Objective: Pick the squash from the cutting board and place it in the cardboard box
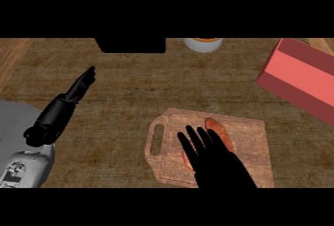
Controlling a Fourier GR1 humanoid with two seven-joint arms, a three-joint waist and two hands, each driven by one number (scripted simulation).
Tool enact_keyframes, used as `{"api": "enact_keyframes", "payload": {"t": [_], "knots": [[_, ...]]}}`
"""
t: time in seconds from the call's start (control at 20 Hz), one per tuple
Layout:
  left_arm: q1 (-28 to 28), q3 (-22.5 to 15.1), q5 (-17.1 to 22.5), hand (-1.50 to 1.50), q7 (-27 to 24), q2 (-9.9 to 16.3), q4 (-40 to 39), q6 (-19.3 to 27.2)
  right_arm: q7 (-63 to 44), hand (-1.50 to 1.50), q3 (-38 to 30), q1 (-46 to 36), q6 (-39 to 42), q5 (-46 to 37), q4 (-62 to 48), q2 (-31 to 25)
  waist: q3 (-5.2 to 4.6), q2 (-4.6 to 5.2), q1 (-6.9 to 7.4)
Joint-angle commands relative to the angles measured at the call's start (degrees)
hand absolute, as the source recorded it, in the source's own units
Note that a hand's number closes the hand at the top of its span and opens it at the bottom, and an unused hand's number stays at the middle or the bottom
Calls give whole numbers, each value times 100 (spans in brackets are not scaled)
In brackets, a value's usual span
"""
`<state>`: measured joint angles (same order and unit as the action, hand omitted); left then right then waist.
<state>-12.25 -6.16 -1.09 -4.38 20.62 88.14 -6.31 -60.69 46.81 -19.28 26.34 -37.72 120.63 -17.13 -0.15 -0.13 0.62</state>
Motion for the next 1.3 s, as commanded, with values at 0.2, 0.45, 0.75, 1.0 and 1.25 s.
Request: {"api": "enact_keyframes", "payload": {"t": [0.2, 0.45, 0.75, 1.0, 1.25], "knots": [[257, 11, -147, 0, -189, -128, 86, 80, -1208, -150, 388, 20, 627, -530, -498, 713, 6, -10, -89], [-131, 343, 125, 0, 198, 114, -20, -245, -1187, -150, 173, -359, 755, -931, -1155, 1422, 8, 5, -61], [237, 207, -129, 0, -122, -28, 138, -206, -578, -150, 105, 38, 699, -1384, -1481, 1225, 12, 3, -51], [-186, 405, 53, 0, 397, -36, 192, -340, -376, -150, -79, 267, 838, -1641, -1549, 1338, 16, 0, -72], [-419, 468, -243, 0, -33, -194, -519, -357, 257, -150, -246, 499, 654, -1992, -1779, 1293, 14, 15, -97]]}}
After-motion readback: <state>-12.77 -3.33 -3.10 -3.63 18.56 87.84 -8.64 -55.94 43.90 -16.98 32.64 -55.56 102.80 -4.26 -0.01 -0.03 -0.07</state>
